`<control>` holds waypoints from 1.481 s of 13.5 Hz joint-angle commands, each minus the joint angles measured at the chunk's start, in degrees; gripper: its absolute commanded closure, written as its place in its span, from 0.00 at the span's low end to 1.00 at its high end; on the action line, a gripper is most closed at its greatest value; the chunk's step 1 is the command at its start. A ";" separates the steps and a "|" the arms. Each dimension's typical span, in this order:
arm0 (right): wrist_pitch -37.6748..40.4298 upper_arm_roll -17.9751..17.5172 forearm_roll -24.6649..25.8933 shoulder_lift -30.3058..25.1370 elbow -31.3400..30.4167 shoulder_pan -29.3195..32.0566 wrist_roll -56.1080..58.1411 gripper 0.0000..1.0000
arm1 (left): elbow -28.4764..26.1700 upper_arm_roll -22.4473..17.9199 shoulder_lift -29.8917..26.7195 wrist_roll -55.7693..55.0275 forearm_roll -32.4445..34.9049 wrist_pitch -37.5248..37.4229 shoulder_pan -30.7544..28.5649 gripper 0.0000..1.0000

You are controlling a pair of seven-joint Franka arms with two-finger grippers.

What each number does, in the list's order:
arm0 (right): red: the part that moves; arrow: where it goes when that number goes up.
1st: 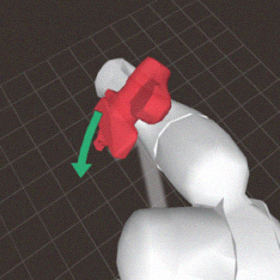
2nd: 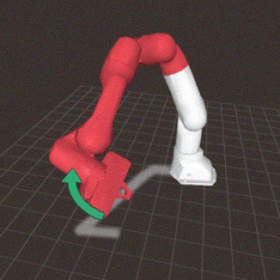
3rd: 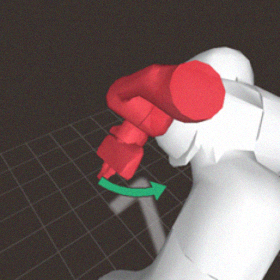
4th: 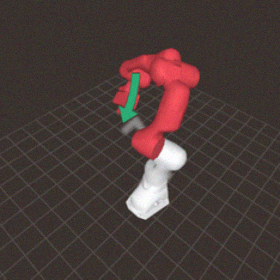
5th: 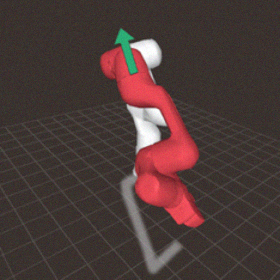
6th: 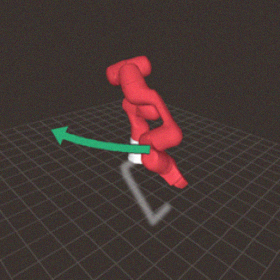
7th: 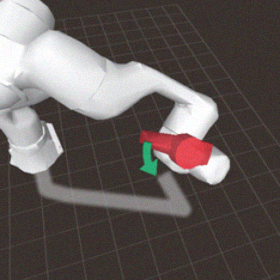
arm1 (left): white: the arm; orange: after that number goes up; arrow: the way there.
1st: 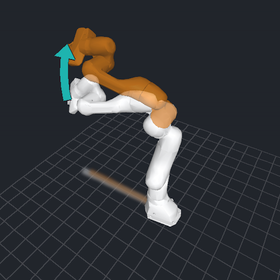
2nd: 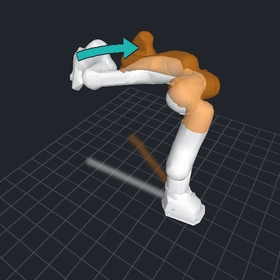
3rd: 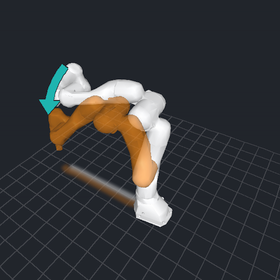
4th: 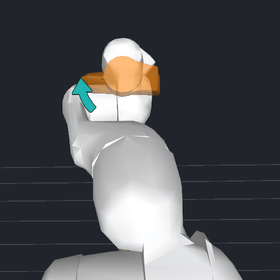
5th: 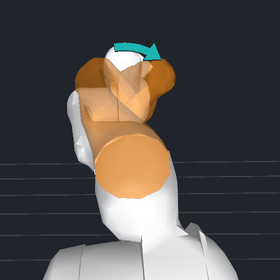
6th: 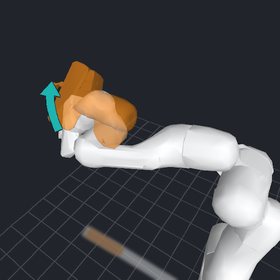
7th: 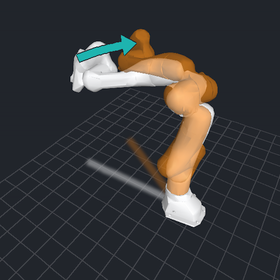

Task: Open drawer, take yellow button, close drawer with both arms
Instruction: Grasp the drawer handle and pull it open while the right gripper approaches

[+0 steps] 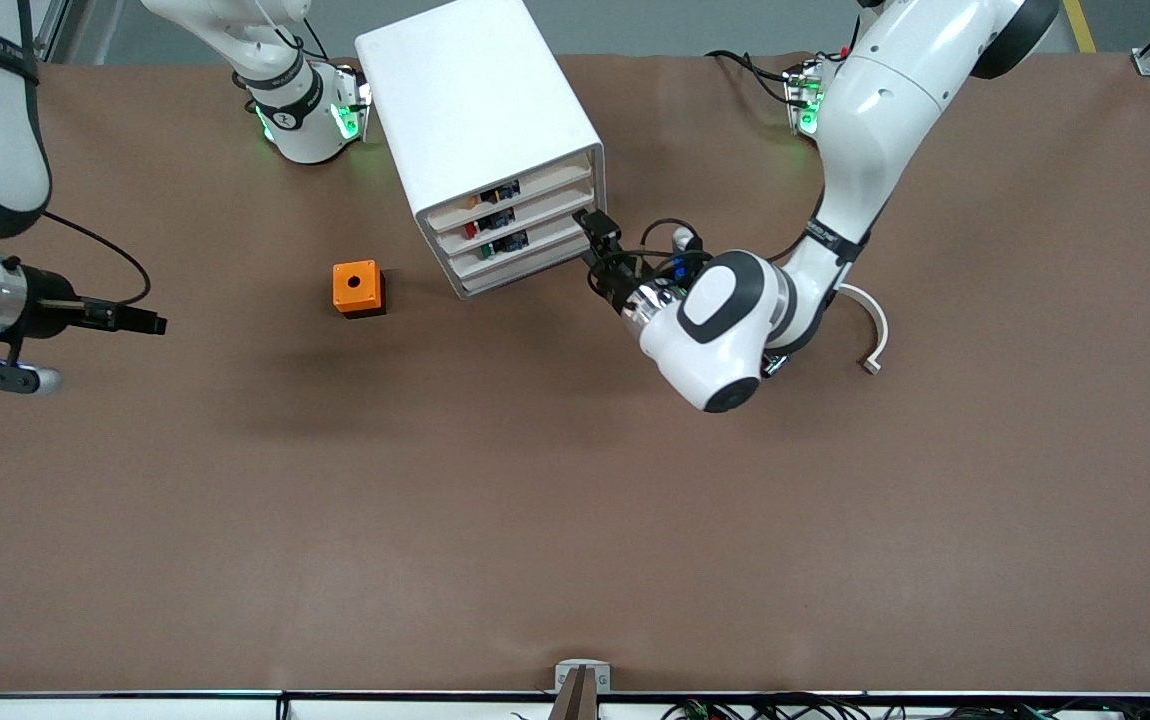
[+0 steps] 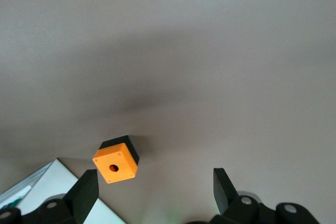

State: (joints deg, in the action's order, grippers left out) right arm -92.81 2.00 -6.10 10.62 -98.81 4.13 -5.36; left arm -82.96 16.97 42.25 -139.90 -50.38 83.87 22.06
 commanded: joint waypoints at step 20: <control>-2.99 -0.68 -13.15 0.10 1.08 -11.93 -45.14 0.01 | 1.92 0.44 5.74 -1.25 -5.26 -3.28 1.42 0.98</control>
State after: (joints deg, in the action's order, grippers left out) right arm -94.75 1.17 -17.96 12.01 -97.54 -5.30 -45.44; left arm -82.54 17.64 47.38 -140.63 -54.74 80.65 25.69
